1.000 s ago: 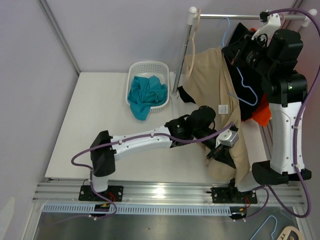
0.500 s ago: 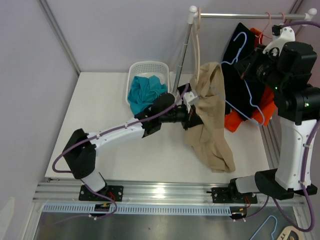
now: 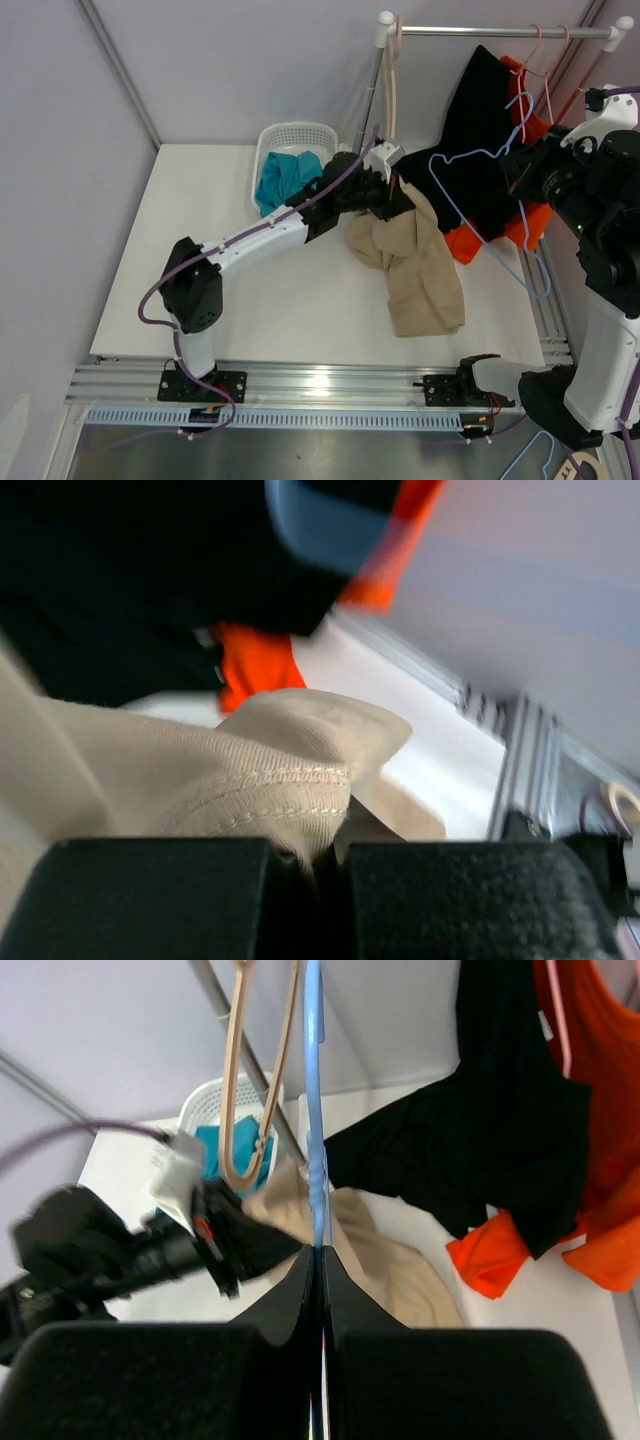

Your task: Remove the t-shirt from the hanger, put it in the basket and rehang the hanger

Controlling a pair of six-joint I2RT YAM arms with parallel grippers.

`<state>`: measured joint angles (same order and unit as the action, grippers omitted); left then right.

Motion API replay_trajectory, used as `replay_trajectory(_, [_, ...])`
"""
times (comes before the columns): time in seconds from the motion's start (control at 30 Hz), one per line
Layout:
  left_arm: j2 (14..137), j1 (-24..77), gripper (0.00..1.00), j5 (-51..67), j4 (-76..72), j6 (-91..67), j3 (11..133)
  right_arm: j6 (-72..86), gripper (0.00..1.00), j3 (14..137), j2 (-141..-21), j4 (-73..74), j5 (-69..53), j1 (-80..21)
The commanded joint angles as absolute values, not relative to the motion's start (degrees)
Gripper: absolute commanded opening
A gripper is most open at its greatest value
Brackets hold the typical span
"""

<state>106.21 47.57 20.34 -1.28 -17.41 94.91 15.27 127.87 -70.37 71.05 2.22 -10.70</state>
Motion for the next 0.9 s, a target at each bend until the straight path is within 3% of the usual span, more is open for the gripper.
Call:
replay_trajectory(0.0, [106.3,48.2,0.01,29.6,-8.7,-21.6,87.1,14.0,0.00,125.5,-70.2,65.1,6.2,-11.0])
replay_trajectory(0.3, [93.6,56.2,0.01,30.9,-23.5,-19.9,60.8,12.7,0.00,122.4,-77.6,48.6,6.2,-10.9])
replay_trajectory(0.43, [84.0,57.8,0.01,27.9,-20.6,-18.2,55.0,9.5,0.00,124.8,-81.9,42.4,5.9,-10.8])
replay_trajectory(0.6, [74.5,55.2,0.01,25.4,-1.5,-13.8,61.1,6.9,0.00,132.7,-89.5,38.6,4.7,-10.2])
replay_trajectory(0.73, [70.3,44.7,0.01,27.5,3.0,-12.2,66.9,6.9,0.00,137.6,-94.2,37.1,1.8,-9.8])
replay_trajectory(0.87, [75.0,35.3,0.01,28.5,3.7,-13.5,81.1,6.9,0.00,136.8,-97.3,34.1,0.4,-9.1])
